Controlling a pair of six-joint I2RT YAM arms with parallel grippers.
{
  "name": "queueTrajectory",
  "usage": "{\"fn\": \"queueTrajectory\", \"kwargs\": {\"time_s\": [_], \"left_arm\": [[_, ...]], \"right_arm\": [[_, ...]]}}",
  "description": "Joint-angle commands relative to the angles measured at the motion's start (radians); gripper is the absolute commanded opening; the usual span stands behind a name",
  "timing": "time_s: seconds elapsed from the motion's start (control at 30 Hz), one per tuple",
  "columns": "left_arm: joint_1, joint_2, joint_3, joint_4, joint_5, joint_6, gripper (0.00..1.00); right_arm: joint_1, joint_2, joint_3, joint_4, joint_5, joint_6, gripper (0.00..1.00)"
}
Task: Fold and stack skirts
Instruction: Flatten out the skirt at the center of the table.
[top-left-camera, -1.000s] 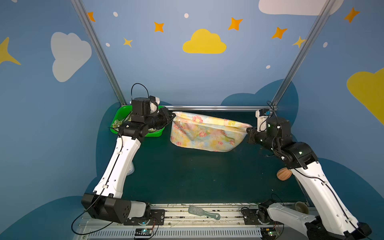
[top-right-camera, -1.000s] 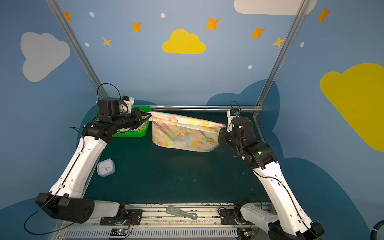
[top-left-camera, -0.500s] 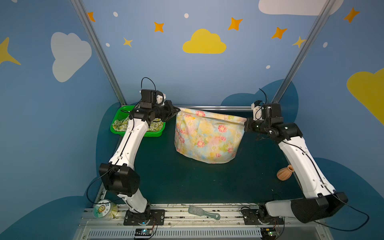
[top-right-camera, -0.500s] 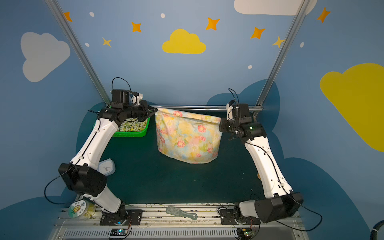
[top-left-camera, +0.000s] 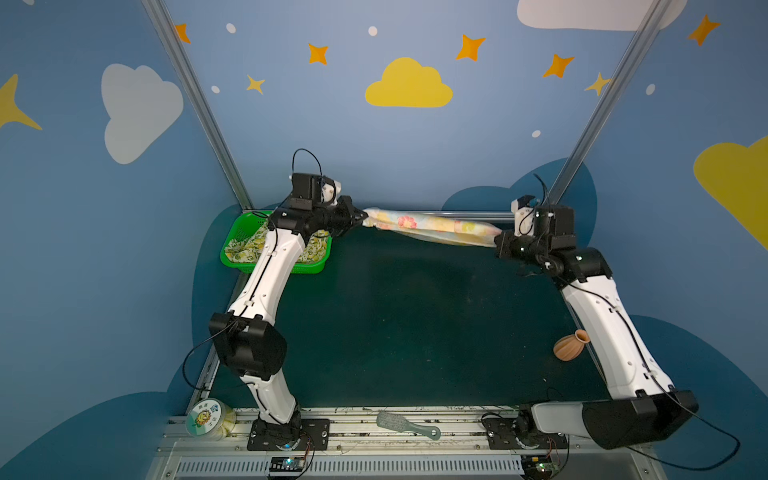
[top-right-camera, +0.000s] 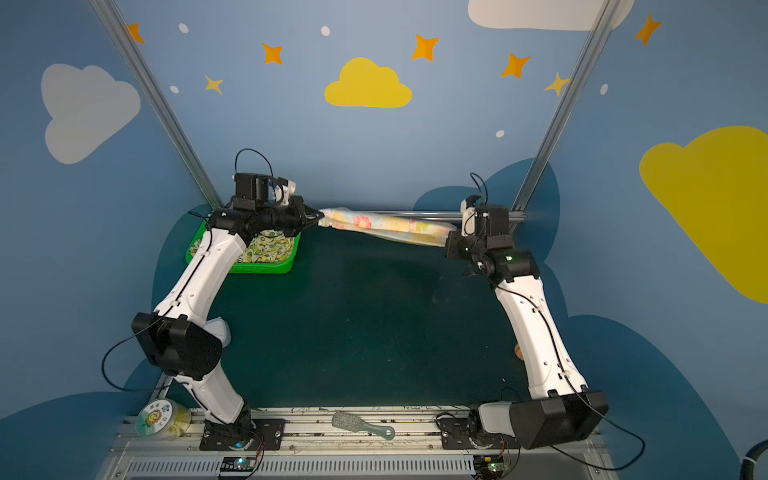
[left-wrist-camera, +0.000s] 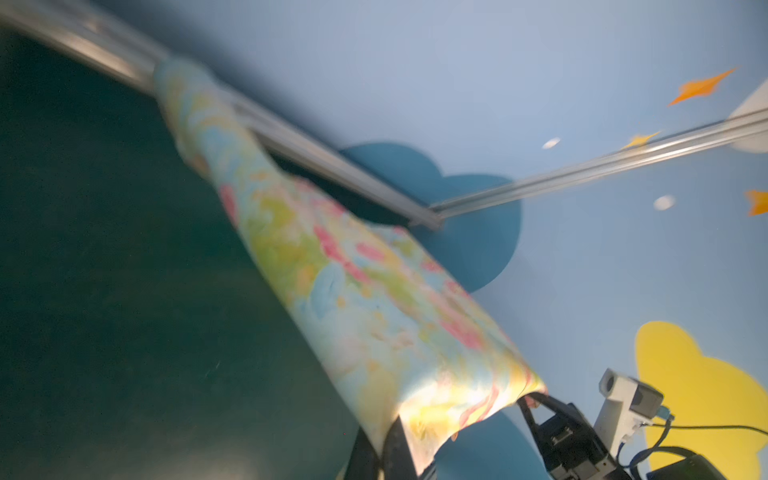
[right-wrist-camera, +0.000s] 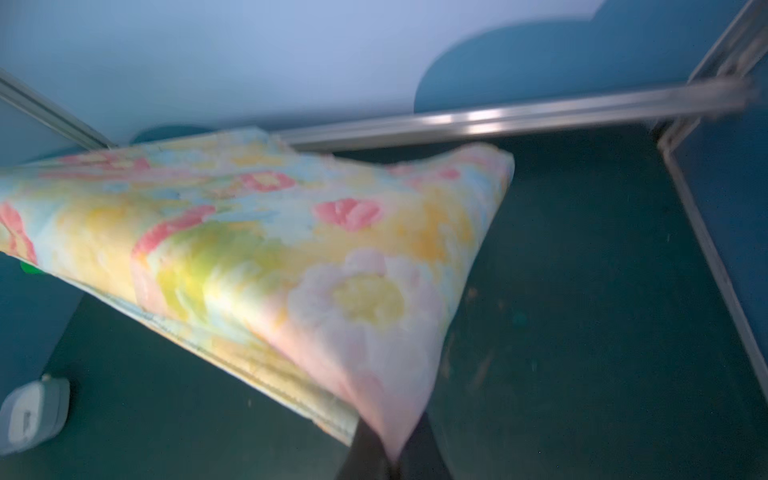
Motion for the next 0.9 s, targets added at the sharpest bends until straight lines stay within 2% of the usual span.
{"fn": "queueTrajectory", "kwargs": {"time_s": [0.0, 0.13, 0.23, 0.27, 0.3, 0.33, 0.37, 0.4, 0.53, 0.63, 0.7, 0.87], "left_arm": [[-0.009, -0.096, -0.339, 0.162, -0.083, -0.038, 0.04], [-0.055, -0.174, -0.711, 0.276, -0.136, -0.075, 0.04], [-0.094, -0.195, -0.901, 0.360, -0.149, -0.101, 0.08], [-0.105, -0.202, -0.938, 0.366, -0.153, -0.100, 0.18], [-0.114, -0.212, -0.965, 0.359, -0.160, -0.094, 0.36], [-0.124, -0.224, -0.979, 0.346, -0.173, -0.086, 0.49], [-0.133, -0.240, -0.993, 0.329, -0.186, -0.071, 0.58], [-0.139, -0.257, -1.003, 0.309, -0.197, -0.055, 0.61], [-0.144, -0.334, -1.010, 0.239, -0.240, -0.026, 0.63], [-0.146, -0.371, -0.995, 0.234, -0.245, -0.016, 0.61], [-0.148, -0.366, -0.976, 0.248, -0.232, -0.014, 0.55], [-0.173, -0.276, -0.896, 0.257, -0.206, 0.008, 0.35]], "right_arm": [[0.002, -0.078, -0.268, 0.050, 0.025, 0.096, 0.00], [0.048, -0.177, -0.574, 0.124, -0.005, 0.220, 0.00], [0.095, -0.274, -0.733, 0.166, 0.017, 0.284, 0.25], [0.105, -0.315, -0.763, 0.170, 0.023, 0.297, 0.35], [0.113, -0.355, -0.785, 0.174, 0.029, 0.302, 0.41], [0.117, -0.387, -0.799, 0.174, 0.033, 0.303, 0.44], [0.120, -0.420, -0.811, 0.176, 0.036, 0.302, 0.45], [0.123, -0.446, -0.818, 0.179, 0.036, 0.302, 0.46], [0.132, -0.460, -0.809, 0.175, 0.019, 0.316, 0.45], [0.140, -0.401, -0.803, 0.198, 0.024, 0.323, 0.39], [0.149, -0.339, -0.795, 0.224, 0.022, 0.333, 0.26], [0.176, -0.179, -0.759, 0.245, 0.020, 0.362, 0.04]]}}
